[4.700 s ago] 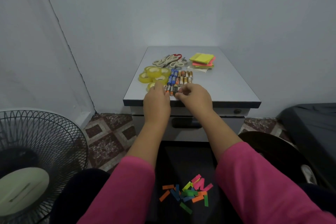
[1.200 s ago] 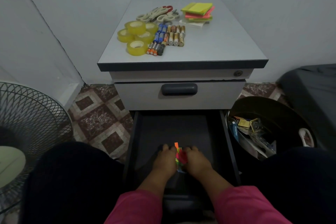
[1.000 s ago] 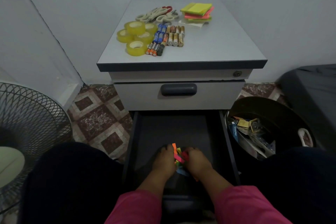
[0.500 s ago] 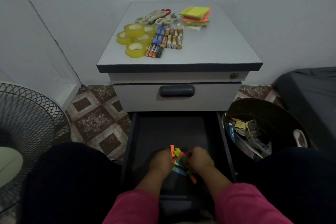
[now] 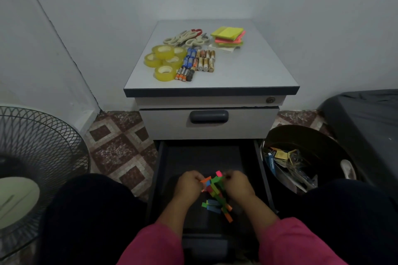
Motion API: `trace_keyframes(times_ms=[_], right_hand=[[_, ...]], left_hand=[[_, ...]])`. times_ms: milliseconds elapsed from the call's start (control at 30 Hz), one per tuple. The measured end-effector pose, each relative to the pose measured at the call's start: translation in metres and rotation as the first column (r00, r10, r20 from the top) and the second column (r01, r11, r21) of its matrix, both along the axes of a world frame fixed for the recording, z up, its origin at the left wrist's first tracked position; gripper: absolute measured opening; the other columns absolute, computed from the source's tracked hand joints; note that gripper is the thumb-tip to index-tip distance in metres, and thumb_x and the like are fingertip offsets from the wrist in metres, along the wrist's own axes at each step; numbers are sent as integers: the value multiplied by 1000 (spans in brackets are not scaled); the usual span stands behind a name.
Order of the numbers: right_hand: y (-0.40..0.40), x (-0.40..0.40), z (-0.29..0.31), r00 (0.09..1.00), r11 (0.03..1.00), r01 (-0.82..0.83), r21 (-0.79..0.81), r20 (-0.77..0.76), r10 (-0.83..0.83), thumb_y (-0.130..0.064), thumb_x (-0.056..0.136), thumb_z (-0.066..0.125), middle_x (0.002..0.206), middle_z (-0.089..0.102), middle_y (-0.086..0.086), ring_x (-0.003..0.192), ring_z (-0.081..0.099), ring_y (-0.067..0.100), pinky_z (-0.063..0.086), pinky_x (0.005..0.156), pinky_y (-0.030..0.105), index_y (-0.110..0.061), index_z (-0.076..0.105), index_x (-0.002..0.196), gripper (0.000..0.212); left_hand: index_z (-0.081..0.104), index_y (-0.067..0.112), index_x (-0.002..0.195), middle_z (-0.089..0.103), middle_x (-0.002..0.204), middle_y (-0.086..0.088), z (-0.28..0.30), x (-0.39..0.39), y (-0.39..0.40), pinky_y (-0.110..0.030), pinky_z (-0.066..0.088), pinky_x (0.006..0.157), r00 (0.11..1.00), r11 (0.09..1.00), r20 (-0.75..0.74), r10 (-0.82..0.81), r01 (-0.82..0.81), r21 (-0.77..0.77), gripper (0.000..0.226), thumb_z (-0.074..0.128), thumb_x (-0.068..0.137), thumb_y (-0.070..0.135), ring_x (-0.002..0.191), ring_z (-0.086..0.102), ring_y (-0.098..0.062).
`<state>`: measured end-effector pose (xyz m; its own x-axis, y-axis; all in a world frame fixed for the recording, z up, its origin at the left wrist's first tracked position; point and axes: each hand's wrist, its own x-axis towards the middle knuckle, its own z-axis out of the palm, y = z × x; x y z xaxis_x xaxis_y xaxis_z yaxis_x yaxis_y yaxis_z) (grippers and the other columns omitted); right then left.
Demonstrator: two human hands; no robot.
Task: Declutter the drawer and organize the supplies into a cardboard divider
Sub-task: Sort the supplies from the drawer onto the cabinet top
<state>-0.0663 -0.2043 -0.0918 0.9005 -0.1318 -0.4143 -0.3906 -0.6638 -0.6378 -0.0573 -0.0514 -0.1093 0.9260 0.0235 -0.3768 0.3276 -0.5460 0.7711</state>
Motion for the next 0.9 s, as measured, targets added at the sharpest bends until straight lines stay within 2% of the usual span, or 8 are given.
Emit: trace_keyframes(times_ms=[100, 167, 233, 367, 500, 567, 667, 900], right_hand=[[2, 5, 22, 989, 992, 70, 101, 125, -82, -14, 92, 53, 104, 68, 6, 84, 61, 15, 48, 69, 25, -14, 64, 116, 26], [4, 9, 43, 964, 975, 113, 192, 214, -154, -14, 94, 53, 91, 64, 1, 72, 58, 10, 43, 57, 22, -12, 63, 116, 24], [3, 13, 68, 920, 955, 144, 259, 322, -226, -14, 95, 54, 82, 60, -4, 68, 54, 4, 39, 55, 18, -11, 65, 112, 21], [1, 21, 131, 780, 933, 115, 341, 550, -297, -14, 95, 54, 80, 60, -10, 71, 53, -3, 38, 57, 8, -17, 66, 103, 14], [-9, 40, 184, 635, 923, 115, 367, 687, -353, -17, 94, 55, 81, 59, -18, 70, 54, -7, 37, 57, 1, -28, 62, 100, 13], [-19, 60, 199, 603, 934, 180, 308, 716, -352, -20, 94, 54, 82, 61, -11, 73, 56, 1, 41, 61, 9, -25, 64, 107, 17], [-35, 91, 211, 636, 949, 258, 181, 708, -308, -25, 94, 51, 96, 66, -1, 90, 60, 17, 46, 73, 29, -22, 63, 117, 27], [-54, 130, 214, 718, 965, 261, 6, 667, -199, -21, 93, 48, 120, 65, 6, 108, 58, 23, 49, 84, 35, -17, 61, 126, 35]], left_hand=[[61, 22, 67, 59, 62, 6, 27, 5, -6, -17, 45, 58, 993, 991, 106, 52, -38, -128, 27, 71, 78, -1, 60, 55, -8], [63, 21, 68, 63, 65, 3, 49, 11, -12, -20, 47, 64, 977, 969, 182, 114, -69, -236, 26, 71, 79, -1, 63, 58, -10], [64, 19, 72, 66, 71, 0, 76, 16, -19, -26, 48, 71, 955, 944, 244, 169, -86, -318, 21, 70, 81, 0, 69, 60, -12], [63, 21, 74, 66, 72, 2, 142, 29, -36, -24, 49, 71, 892, 911, 400, 209, -29, -411, 21, 69, 83, 3, 69, 60, -9], [64, 24, 78, 65, 73, 9, 197, 51, -55, -20, 49, 65, 801, 931, 549, 239, -29, -364, 15, 68, 86, 12, 68, 61, -4], [64, 20, 78, 65, 72, 5, 214, 68, -65, -26, 49, 64, 765, 942, 595, 246, -45, -332, 11, 66, 86, 13, 68, 60, -10], [66, 13, 87, 65, 80, 0, 229, 93, -80, -30, 49, 66, 750, 982, 640, 167, -67, -178, 6, 62, 90, 15, 75, 61, -16], [65, 3, 106, 65, 105, -12, 235, 129, -101, -31, 46, 75, 781, 998, 623, 42, -59, 7, 19, 50, 96, 11, 95, 58, -22]])
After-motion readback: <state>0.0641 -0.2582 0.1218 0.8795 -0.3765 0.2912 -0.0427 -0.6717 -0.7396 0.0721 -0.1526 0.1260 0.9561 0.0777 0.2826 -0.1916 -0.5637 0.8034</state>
